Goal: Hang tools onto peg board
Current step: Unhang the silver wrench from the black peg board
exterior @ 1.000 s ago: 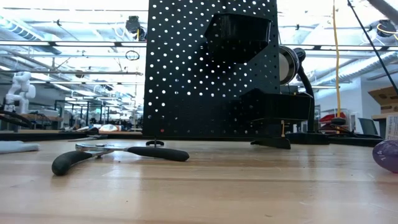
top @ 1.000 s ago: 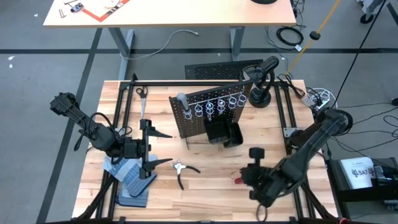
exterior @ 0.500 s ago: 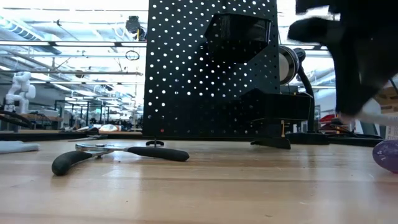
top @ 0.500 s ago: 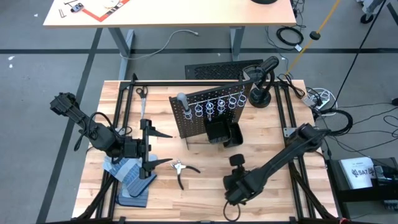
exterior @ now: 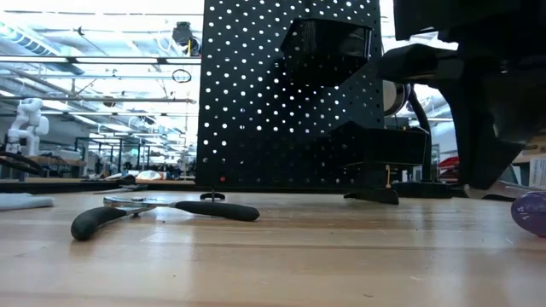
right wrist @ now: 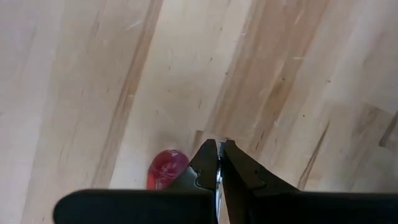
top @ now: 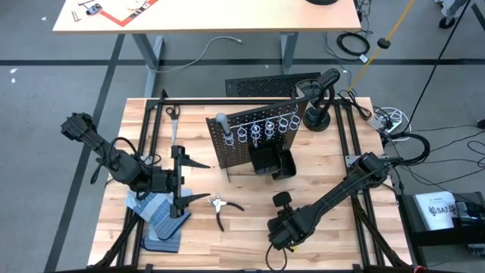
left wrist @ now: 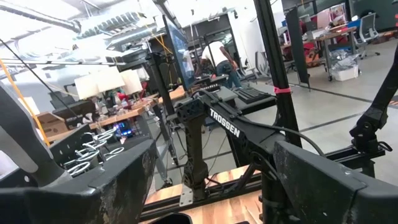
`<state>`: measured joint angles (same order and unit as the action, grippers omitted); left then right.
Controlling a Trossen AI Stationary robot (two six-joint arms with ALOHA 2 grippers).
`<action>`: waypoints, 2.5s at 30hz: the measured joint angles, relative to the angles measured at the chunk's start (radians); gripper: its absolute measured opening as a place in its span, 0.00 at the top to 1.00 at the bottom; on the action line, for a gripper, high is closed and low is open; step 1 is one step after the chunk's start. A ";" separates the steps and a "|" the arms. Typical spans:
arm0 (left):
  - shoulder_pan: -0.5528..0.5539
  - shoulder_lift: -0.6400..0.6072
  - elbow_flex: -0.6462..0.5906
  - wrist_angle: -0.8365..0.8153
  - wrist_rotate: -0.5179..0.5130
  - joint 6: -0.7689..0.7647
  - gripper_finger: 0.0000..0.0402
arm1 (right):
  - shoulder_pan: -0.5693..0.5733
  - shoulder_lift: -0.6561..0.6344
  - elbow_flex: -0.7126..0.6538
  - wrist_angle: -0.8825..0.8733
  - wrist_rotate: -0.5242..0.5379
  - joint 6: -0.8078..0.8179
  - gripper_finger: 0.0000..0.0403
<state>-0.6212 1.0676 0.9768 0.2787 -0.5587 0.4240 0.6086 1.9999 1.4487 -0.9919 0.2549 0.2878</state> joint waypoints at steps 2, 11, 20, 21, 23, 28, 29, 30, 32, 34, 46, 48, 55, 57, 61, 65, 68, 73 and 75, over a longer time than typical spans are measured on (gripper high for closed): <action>0.000 0.000 0.000 0.000 0.000 0.000 0.17 | -0.001 0.000 0.000 0.000 0.000 0.012 1.00; 0.000 0.000 0.000 0.000 0.000 0.000 0.17 | -0.001 0.000 0.000 -0.003 0.003 0.044 0.89; 0.000 0.000 0.000 -0.001 0.000 0.000 0.17 | -0.001 -0.006 0.000 -0.007 0.005 0.025 0.70; 0.000 0.000 0.000 -0.001 0.000 0.000 0.17 | -0.001 -0.014 0.000 -0.010 0.007 0.017 0.68; 0.000 0.000 0.000 -0.001 0.000 0.000 0.17 | 0.000 -0.039 0.014 -0.028 0.039 0.013 0.66; 0.000 0.000 0.000 -0.001 0.000 0.000 0.17 | 0.006 -0.144 0.084 -0.050 0.208 0.013 0.64; 0.000 0.000 0.000 -0.001 0.000 0.000 0.17 | 0.009 -0.170 0.098 -0.050 0.255 0.012 0.65; 0.000 0.000 0.000 -0.001 0.000 0.000 0.17 | 0.013 -0.194 0.112 -0.050 0.303 0.009 0.65; 0.000 0.000 0.000 -0.002 -0.001 0.000 0.17 | 0.021 -0.248 0.143 -0.050 0.411 0.006 0.65; 0.000 0.000 0.000 -0.002 -0.001 0.000 0.17 | 0.029 -0.302 0.171 -0.046 0.536 0.005 0.65; 0.000 0.000 0.000 -0.005 -0.003 0.001 0.17 | -0.026 -0.543 0.210 0.326 1.025 -0.258 0.65; 0.000 0.000 0.000 -0.005 -0.003 0.001 0.17 | -0.058 -0.547 0.210 0.417 0.985 -0.353 0.65; 0.000 0.000 0.000 -0.005 -0.003 0.001 0.17 | -0.179 -0.546 0.210 0.524 0.861 -0.492 0.65; 0.000 0.000 0.000 -0.006 -0.003 0.001 0.17 | -0.214 -0.547 0.210 0.516 0.843 -0.501 0.65; 0.000 0.000 0.000 -0.010 -0.003 0.001 0.17 | -0.277 -0.549 0.210 0.516 0.707 -0.483 0.65; 0.000 0.000 0.000 -0.010 -0.003 0.001 0.17 | -0.316 -0.549 0.209 0.490 0.705 -0.442 0.65; 0.000 0.000 0.000 -0.011 -0.003 0.001 0.17 | -0.323 -0.549 0.209 0.470 0.675 -0.417 0.65; 0.000 0.000 0.000 -0.013 -0.003 0.001 0.17 | -0.345 -0.549 0.209 0.398 0.650 -0.345 0.65; 0.000 0.000 0.000 -0.013 -0.003 0.001 0.17 | -0.351 -0.549 0.209 0.376 0.647 -0.325 0.67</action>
<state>-0.6209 1.0678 0.9768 0.2661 -0.5621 0.4248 0.2578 1.4513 1.6581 -0.6162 0.9017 -0.0372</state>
